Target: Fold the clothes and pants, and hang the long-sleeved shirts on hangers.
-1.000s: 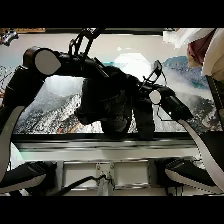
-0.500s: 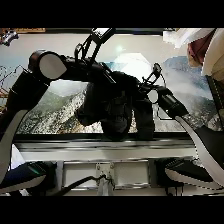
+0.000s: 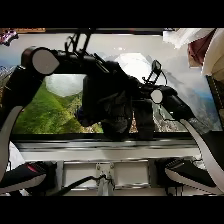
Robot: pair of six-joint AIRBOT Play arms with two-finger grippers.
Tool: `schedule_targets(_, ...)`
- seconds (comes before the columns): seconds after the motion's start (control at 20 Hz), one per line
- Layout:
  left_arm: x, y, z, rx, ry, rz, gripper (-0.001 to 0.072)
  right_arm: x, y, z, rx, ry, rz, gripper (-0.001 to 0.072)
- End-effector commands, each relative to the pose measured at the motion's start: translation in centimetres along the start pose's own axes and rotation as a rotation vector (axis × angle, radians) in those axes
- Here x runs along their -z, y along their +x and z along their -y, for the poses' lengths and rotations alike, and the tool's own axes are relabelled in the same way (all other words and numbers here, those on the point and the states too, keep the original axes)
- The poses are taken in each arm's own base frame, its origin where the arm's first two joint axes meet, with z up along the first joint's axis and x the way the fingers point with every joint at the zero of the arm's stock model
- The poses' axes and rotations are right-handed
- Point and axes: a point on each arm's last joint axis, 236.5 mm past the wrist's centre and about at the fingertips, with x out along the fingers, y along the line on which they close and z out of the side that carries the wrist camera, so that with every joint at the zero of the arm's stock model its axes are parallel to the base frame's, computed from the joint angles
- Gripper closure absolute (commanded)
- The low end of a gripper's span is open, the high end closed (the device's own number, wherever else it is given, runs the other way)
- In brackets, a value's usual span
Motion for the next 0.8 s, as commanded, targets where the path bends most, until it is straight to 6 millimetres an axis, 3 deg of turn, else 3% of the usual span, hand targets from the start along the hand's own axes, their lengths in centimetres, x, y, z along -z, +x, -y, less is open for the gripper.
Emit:
schedule_targets(0.0, -0.3, -0.9, -3.6, -0.073, -0.034, 0.027, 0.0693, -0.9, -3.8, -0.9, -0.008, -0.195, 0.034, 0.0681)
schedule_targets(0.2, -0.5, -1.4, -4.7, -0.088, -0.103, 0.046, 0.0693, -2.3, -8.1, -2.7, -0.051, -0.280, 0.116, 0.0681)
schedule_targets(0.3, -1.7, -2.0, -3.0, -0.031, -0.138, 0.088, 0.0693, -3.4, -10.1, -3.2, -0.039, -0.358, 0.158, 0.0682)
schedule_targets(0.4, -4.1, -3.5, -0.4, 0.055, -0.186, 0.173, 0.0693, -5.2, -12.5, -3.7, 0.010, -0.467, 0.190, 0.0682)
schedule_targets(0.55, -8.9, -8.2, 3.7, 0.146, -0.140, 0.358, 0.0693, -9.1, -17.9, -7.0, 0.027, -0.625, 0.289, 0.0683)
schedule_targets(0.65, -12.2, -12.6, 5.2, 0.125, -0.080, 0.511, 0.0693, -12.3, -24.0, -11.2, -0.037, -0.650, 0.428, 0.0685)
schedule_targets(0.75, -15.6, -18.2, 5.6, 0.070, -0.068, 0.699, 0.0693, -15.0, -31.2, -15.3, -0.121, -0.660, 0.597, 0.0685)
